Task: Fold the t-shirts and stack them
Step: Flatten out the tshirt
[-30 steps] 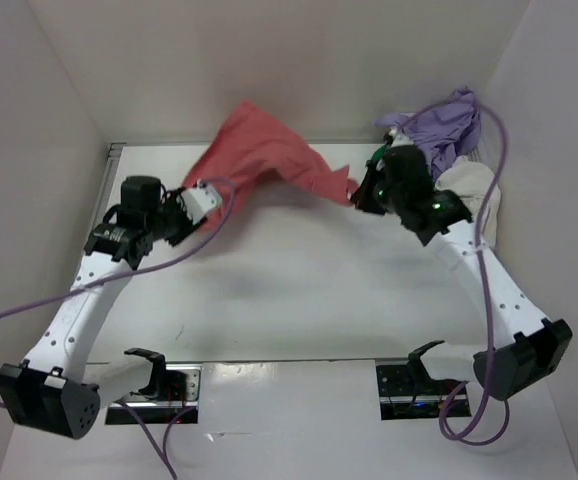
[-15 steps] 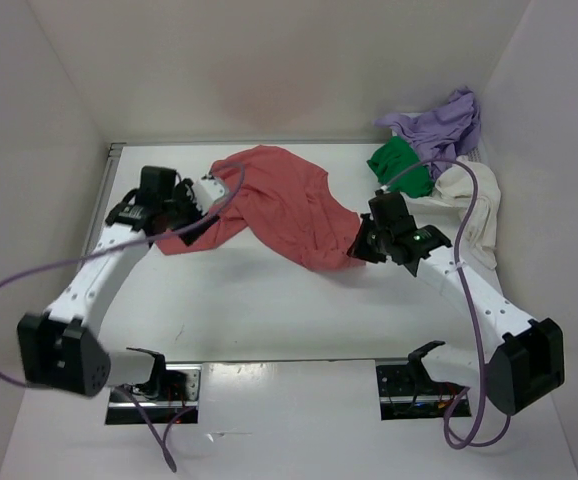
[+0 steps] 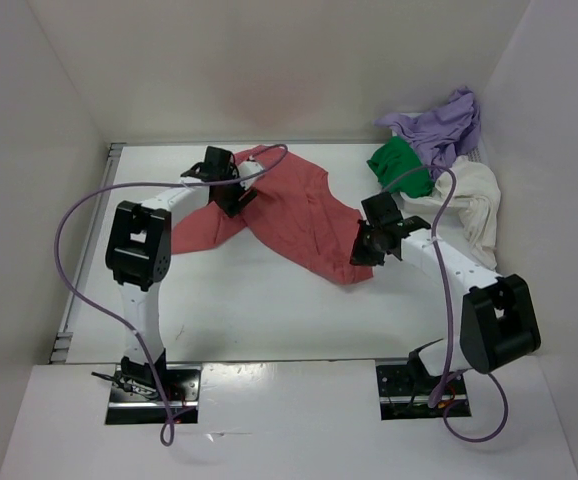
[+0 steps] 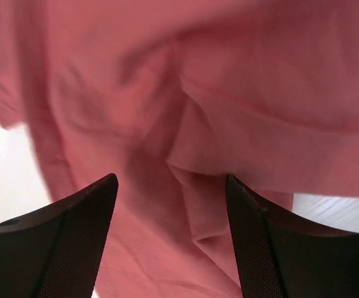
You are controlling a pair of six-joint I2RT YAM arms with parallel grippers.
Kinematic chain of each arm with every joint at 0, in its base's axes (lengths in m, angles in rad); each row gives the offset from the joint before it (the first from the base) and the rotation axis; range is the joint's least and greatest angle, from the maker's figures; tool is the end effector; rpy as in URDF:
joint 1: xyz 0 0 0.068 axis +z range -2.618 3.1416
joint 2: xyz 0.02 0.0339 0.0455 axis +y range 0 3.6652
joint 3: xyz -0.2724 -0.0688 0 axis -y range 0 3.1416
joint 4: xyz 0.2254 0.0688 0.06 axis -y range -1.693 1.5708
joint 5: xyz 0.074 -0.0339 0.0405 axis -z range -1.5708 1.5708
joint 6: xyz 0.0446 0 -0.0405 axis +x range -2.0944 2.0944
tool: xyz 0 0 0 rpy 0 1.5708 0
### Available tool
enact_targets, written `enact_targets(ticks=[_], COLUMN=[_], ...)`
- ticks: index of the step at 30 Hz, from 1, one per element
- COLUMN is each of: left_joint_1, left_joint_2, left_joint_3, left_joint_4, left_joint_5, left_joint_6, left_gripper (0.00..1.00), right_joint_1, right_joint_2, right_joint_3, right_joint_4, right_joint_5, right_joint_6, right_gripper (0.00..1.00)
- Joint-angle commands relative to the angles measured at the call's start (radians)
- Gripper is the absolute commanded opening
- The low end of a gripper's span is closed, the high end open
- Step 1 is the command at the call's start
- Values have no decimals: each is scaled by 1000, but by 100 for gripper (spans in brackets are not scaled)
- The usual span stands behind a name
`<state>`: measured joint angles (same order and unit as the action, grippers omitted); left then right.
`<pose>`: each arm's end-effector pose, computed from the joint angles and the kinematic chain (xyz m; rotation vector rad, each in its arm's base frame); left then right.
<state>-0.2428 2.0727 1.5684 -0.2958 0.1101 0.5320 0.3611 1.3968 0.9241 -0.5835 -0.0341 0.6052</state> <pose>0.4452 -0.1153 0.2110 0.9420 2.1690 0.0093 0.2419 0.0930 0.2294 0.3141 2.6592 0.3678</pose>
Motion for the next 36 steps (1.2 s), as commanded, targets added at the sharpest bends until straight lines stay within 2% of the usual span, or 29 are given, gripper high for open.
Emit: enact_targets(ticks=[1, 2, 6, 7, 11, 14, 15, 16, 18, 19, 20, 21, 22, 24, 25, 26, 28, 29, 31, 36], left_joint_1=[7, 7, 33, 33, 33, 42, 42, 42, 42, 42, 42, 42, 62, 100, 144, 164, 191, 191, 169, 79], left_joint_2=[6, 6, -69, -83, -218, -362, -399, -436, -531, -561, -562, -562, -550, -489, -459, -426, -311, -268, -150, 44], left_joint_3=[-40, -62, -212, -235, -359, -452, -465, -491, -504, -504, -487, -469, -443, -314, -260, -158, -63, -13, 127, 304], left_joint_4=[26, 17, 17, -37, -152, -293, -351, -467, -583, -685, -722, -741, -741, -649, -602, -482, -364, -286, -238, -112], left_joint_5=[-13, -13, 45, 60, 79, 117, 132, 147, 183, 183, 194, 209, 255, 340, 421, 448, 461, 450, 421, 287], left_joint_6=[57, 78, 111, 135, 242, 367, 469, 518, 613, 685, 700, 700, 639, 523, 353, 250, 5, -44, -127, -193], left_gripper=[77, 76, 56, 41, 5, 2, 2, 2, 11, 42, 57, 64, 72, 79, 80, 82, 82, 82, 80, 80], right_joint_1=[-17, -17, -17, -17, -17, -27, -27, -27, -27, -27, -36, -36, -36, -36, -36, -36, -36, -45, -45, -45], right_joint_2=[24, 33, 24, 13, -27, -80, -93, -102, -123, -124, -124, -124, -124, -113, -99, -81, -59, -47, -7, 76], right_joint_3=[51, 51, 64, 64, 73, 73, 73, 73, 73, 64, 64, 64, 64, 64, 64, 76, 88, 88, 108, 145], right_joint_4=[53, 53, 44, 44, 14, -7, -7, -18, -18, -18, -18, -18, -18, -18, -18, -9, -9, 0, 1, 10], right_joint_5=[-18, -18, -18, -18, -18, -6, -6, -6, -6, 5, 5, 5, 5, 5, 5, -4, -4, -13, -24, -44], right_joint_6=[-28, -28, -38, -38, -38, -38, -38, -38, -47, -47, -47, -47, -56, -56, -65, -65, -78, -90, -90, -99], right_gripper=[0, 0, 0, 0, 0, 0, 0, 0, 0, 0, 0, 0, 0, 0, 0, 0, 0, 0, 0, 0])
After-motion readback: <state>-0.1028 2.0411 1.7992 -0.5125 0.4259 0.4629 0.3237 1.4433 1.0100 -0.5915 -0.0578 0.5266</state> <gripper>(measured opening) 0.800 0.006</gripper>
